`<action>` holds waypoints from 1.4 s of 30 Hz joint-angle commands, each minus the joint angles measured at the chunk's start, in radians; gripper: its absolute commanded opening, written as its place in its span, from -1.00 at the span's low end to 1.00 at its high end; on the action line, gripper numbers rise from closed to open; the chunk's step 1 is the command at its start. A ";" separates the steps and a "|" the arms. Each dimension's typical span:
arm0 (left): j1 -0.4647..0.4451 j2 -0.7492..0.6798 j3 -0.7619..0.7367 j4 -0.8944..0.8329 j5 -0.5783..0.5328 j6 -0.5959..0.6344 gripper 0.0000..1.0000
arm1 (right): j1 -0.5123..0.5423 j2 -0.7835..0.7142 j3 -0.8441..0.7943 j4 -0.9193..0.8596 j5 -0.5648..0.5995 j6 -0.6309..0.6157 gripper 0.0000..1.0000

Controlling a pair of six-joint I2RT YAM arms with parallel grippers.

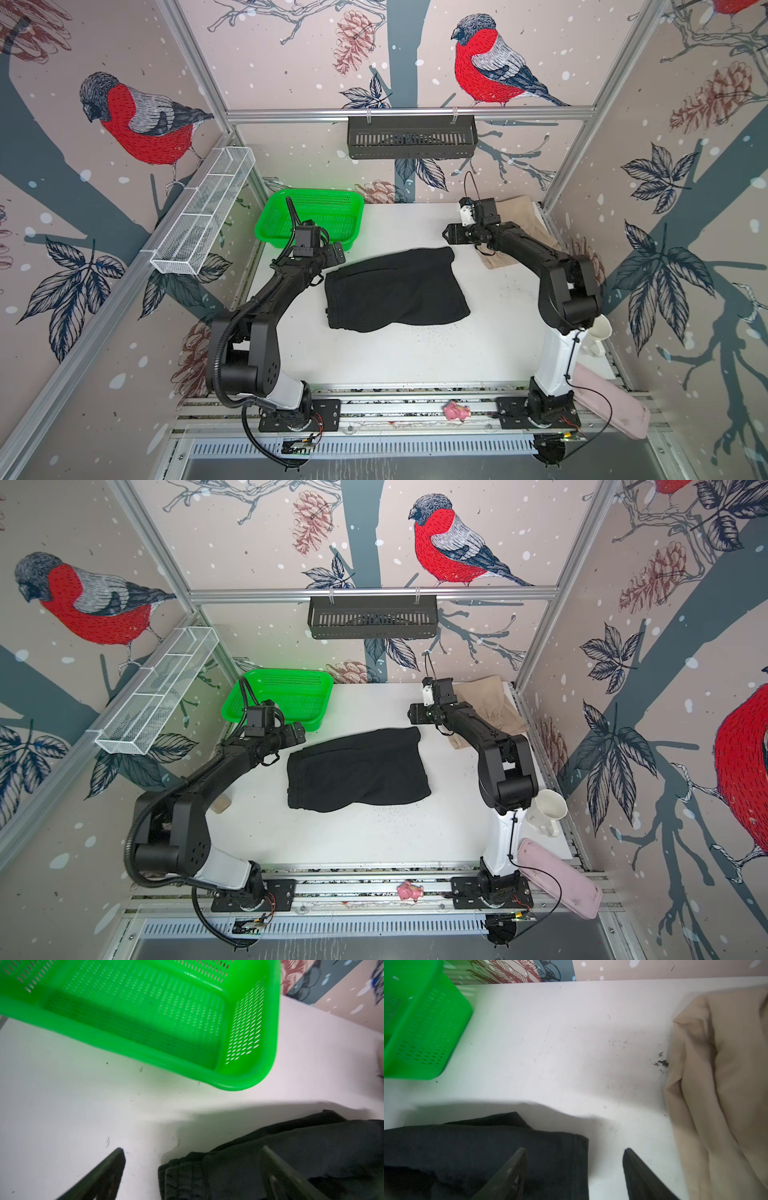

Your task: Fold and stack the shorts

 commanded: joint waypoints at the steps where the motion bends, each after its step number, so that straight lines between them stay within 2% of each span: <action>1: -0.002 -0.049 0.004 -0.063 0.169 -0.015 0.94 | 0.014 -0.100 -0.114 -0.035 0.033 0.021 0.55; 3: -0.014 -0.097 -0.082 0.003 0.299 -0.066 0.95 | 0.019 -0.183 -0.238 -0.051 0.046 0.036 0.58; 5: -0.041 -0.140 -0.177 0.064 0.357 -0.111 0.95 | 0.018 -0.265 -0.368 -0.046 0.039 0.062 0.59; 9: -0.113 -0.200 -0.315 0.096 0.322 -0.186 0.94 | 0.033 -0.424 -0.589 -0.021 0.000 0.110 0.60; 12: -0.145 -0.217 -0.372 0.098 0.312 -0.223 0.95 | 0.078 -0.494 -0.687 0.010 -0.034 0.150 0.48; 15: -0.155 -0.227 -0.414 0.073 0.283 -0.243 0.94 | 0.138 -0.513 -0.738 0.027 -0.025 0.186 0.28; 19: -0.157 -0.247 -0.477 0.074 0.242 -0.265 0.94 | 0.163 -0.508 -0.788 0.052 0.005 0.217 0.14; 21: -0.156 -0.253 -0.504 0.087 0.215 -0.266 0.94 | 0.166 -0.509 -0.790 0.053 0.029 0.224 -0.20; 23: -0.155 -0.244 -0.517 0.092 0.169 -0.267 0.94 | 0.167 -0.517 -0.772 0.040 0.038 0.224 -0.67; 24: -0.154 -0.233 -0.515 0.082 0.137 -0.265 0.94 | 0.170 -0.527 -0.755 0.021 0.047 0.222 -0.85; 25: -0.153 -0.221 -0.513 0.076 0.112 -0.263 0.94 | 0.171 -0.537 -0.738 0.001 0.057 0.217 -0.92; 30: -0.139 -0.152 -0.485 0.037 0.026 -0.232 0.94 | 0.170 -0.615 -0.658 -0.148 0.106 0.212 -0.96; 35: -0.124 -0.111 -0.473 0.040 0.022 -0.198 0.94 | 0.164 -0.651 -0.657 -0.257 0.065 0.253 -0.96; 40: -0.123 -0.080 -0.452 0.047 0.043 -0.178 0.94 | 0.129 -0.618 -0.726 -0.254 0.042 0.267 -0.95; 42: -0.123 -0.074 -0.443 0.049 0.056 -0.172 0.94 | 0.126 -0.611 -0.728 -0.227 0.025 0.261 -0.84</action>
